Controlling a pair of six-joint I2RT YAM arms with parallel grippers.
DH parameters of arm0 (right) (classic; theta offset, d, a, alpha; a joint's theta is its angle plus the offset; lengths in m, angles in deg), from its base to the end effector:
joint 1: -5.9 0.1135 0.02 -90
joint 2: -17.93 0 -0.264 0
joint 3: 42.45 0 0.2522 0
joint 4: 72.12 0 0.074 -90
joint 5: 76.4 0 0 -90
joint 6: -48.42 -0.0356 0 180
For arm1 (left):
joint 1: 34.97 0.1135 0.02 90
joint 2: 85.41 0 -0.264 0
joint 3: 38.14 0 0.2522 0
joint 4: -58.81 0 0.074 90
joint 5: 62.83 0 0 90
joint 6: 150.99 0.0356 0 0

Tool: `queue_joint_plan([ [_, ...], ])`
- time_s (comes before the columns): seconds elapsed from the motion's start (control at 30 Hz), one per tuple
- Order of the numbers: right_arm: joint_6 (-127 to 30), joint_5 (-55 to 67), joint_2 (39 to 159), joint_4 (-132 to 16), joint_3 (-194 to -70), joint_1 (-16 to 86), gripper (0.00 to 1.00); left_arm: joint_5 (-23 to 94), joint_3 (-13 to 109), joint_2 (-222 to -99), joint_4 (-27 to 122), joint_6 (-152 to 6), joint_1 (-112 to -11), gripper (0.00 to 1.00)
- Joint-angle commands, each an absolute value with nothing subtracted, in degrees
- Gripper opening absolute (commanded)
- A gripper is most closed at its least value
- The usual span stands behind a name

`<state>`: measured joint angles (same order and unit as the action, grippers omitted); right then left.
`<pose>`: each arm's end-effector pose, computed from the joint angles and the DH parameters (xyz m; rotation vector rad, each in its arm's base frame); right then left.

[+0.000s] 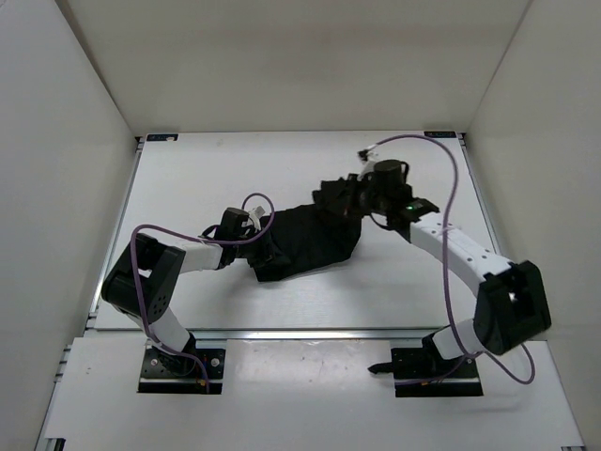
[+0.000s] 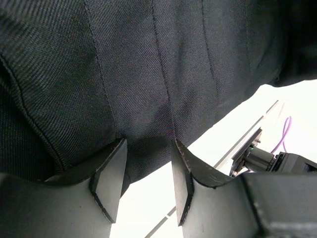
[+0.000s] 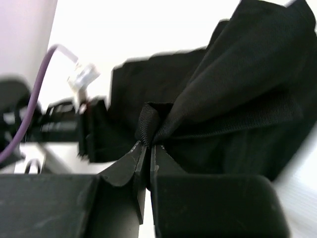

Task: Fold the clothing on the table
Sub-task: Fold the skirt

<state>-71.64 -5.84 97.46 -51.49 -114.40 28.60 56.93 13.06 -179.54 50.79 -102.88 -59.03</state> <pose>0.2877 0.1332 0.2890 -0.0819 2.1603 0.9018 0.2574 -0.1343 0.1236 -0.1629 2.6394 -1.0950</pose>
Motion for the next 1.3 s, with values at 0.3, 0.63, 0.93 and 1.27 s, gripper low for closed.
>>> queue_joint_plan([
  [0.3, -71.37, -12.59, 112.76, -55.19, -125.64, 46.15, 0.0, 54.33, 11.75, -181.12, 49.45, -102.03, -58.61, 0.52],
  [0.63, -74.18, -12.77, 117.7, -55.98, -128.55, 51.61, 0.0, 56.61, 11.05, -179.72, 50.41, -102.38, -57.04, 0.53],
  [0.93, -73.39, -17.87, 116.11, -56.87, -126.61, 48.09, 0.0, 70.06, 6.57, -173.74, 63.93, -114.49, -50.79, 0.56],
  [1.27, -73.92, -19.27, 113.38, -59.68, -124.94, 46.15, 0.0, 67.62, -0.73, -161.53, 76.45, -129.54, -45.96, 0.55],
])
